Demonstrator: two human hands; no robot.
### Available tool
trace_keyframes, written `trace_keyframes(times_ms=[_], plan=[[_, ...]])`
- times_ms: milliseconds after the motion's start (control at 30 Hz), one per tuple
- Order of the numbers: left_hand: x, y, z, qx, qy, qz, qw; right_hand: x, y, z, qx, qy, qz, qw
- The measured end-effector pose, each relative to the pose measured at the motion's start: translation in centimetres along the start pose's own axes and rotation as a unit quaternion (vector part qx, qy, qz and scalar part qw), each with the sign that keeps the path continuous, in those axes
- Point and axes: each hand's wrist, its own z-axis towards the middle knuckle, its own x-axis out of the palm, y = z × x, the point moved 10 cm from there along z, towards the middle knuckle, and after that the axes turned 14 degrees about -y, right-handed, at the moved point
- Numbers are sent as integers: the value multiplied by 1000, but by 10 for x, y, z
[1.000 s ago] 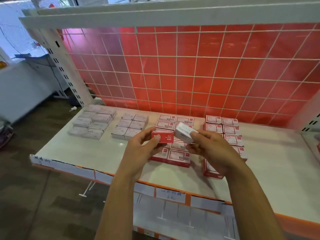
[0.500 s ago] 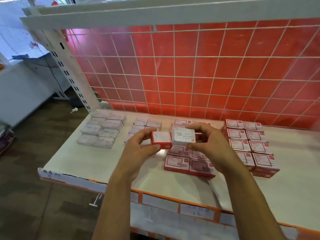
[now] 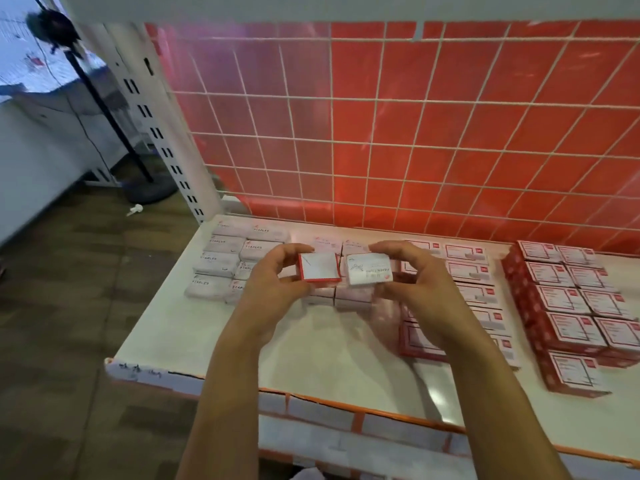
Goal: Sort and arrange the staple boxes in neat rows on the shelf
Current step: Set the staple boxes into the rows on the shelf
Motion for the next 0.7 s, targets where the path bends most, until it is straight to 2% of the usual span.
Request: trace_keyframes(times_ms=[167,500,700], plan=[[-3,3,10,-8,73,6,997,36,11,-4,-14,16,8,1000],[-3,1,16,7,150,8,989,68,11,-7,11,-83,21,996],[3,10,14,5,198,15,980,83,13,-13,-45,-80,-125,988]])
